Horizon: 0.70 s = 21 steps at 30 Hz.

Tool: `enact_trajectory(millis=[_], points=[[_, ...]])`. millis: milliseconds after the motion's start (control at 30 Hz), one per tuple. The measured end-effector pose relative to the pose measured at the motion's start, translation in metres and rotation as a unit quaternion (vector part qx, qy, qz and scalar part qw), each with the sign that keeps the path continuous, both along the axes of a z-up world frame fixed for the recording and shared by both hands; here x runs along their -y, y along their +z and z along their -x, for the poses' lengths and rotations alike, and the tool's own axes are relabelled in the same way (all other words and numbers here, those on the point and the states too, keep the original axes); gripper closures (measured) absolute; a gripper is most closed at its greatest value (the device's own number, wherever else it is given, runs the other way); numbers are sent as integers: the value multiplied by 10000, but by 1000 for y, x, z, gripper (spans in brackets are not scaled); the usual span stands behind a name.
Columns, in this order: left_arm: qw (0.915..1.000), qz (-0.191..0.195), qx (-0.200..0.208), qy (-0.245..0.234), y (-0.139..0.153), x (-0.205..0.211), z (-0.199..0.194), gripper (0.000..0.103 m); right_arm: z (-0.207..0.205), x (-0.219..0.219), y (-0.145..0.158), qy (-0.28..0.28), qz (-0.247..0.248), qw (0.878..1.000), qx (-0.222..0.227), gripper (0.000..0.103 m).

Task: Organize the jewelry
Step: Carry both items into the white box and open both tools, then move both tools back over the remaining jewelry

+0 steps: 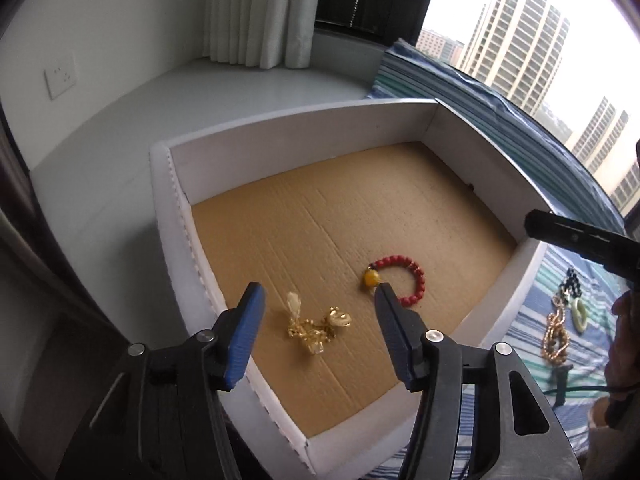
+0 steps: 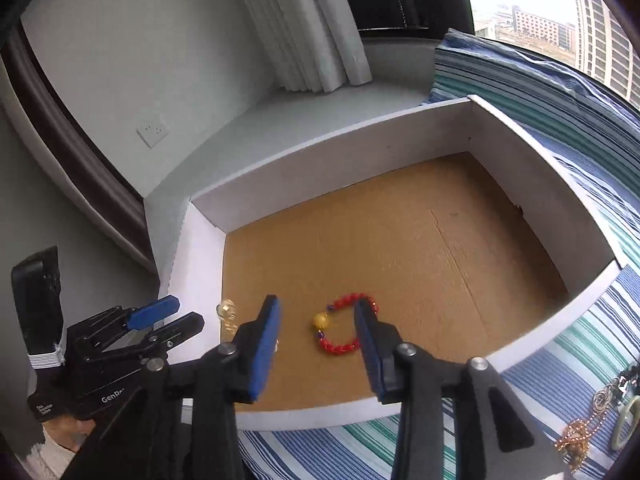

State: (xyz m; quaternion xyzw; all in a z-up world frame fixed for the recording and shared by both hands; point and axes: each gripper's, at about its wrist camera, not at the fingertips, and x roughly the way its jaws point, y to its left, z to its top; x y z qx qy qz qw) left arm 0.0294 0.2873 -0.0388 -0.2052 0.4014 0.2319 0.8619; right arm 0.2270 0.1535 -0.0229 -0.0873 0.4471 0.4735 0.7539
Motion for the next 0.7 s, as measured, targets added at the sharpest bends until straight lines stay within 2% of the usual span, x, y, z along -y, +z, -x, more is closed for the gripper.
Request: enact_trajectory(millis=[67,133,200,267,367,467,533,633,700], points=[[9999,-67,112,-40,8,6,5,39,3,26,19,-176,-108,9993,305,50],[9994,-184,252,-112,18,19,8,28,10,53,38,-412,-200,9966,683,33],[9982,-313,408,-307,30,36,6,22,20,81,53,-647,-276,9922,1034,27],[9958,-413,598,-558,41,58,3,14,32,109,66,-893,-319,9858,1384,26],[9888,-560,939,-1015,62,93,-6,10,52,155,81,-1252,-319,9736,1883,26],[9774,-802,1270,-1489,86,123,-17,8,71,205,93,-1715,-85,9521,2530,26],[9692,-1107,1441,-1663,103,136,-27,7,78,240,101,-2027,129,9352,2899,26],[9593,-1538,1768,-1577,129,144,-37,5,81,293,112,-2552,408,9101,3239,26],[9560,-1658,1948,-1435,141,144,-40,3,80,327,118,-2975,590,8887,3440,26]])
